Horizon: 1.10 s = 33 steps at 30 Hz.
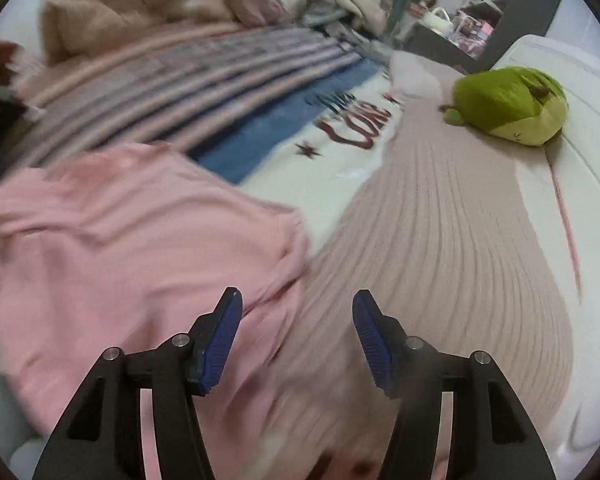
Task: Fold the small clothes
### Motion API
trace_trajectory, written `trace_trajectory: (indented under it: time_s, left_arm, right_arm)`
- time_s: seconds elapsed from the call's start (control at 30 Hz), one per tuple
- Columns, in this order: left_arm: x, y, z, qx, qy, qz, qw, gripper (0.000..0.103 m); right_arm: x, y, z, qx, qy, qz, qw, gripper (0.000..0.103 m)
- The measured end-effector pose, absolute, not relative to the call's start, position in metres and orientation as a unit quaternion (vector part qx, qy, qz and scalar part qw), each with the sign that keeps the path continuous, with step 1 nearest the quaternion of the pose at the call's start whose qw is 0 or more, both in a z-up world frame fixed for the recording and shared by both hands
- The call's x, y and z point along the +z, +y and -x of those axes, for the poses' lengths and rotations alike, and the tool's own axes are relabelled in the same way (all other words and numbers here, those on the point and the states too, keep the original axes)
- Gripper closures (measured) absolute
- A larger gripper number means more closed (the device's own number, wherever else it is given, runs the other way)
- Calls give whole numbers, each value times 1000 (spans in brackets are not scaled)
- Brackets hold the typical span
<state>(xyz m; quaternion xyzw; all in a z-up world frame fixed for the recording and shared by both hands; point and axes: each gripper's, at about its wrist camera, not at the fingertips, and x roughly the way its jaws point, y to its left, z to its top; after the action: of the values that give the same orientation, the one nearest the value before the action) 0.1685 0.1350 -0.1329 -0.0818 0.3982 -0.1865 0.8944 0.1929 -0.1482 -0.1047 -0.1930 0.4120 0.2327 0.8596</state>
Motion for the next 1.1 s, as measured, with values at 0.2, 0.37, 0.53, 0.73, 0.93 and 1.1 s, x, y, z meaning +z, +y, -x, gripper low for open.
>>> trace_trajectory:
  time_s: [0.2, 0.37, 0.53, 0.73, 0.93, 1.1]
  left_arm:
    - [-168, 95, -151, -290, 453, 95, 838, 97]
    - [-193, 83, -179, -235, 472, 91, 845, 97]
    - [-188, 90, -235, -175, 447, 90, 872, 97]
    - [-186, 125, -313, -82, 433, 170, 881, 97]
    - [-155, 130, -264, -89, 401, 111, 905, 27]
    - [-174, 136, -219, -144, 463, 110, 868, 20]
  right_arm:
    - [-124, -144, -117, 344, 438, 129, 820, 102]
    - [-164, -130, -123, 302, 456, 147, 824, 103]
    - [-155, -125, -171, 283, 430, 125, 848, 103]
    - [-150, -124, -280, 164, 421, 148, 880, 103]
    - [-122, -151, -235, 202, 397, 119, 887, 73]
    - [-136, -190, -189, 248, 443, 29, 861, 34]
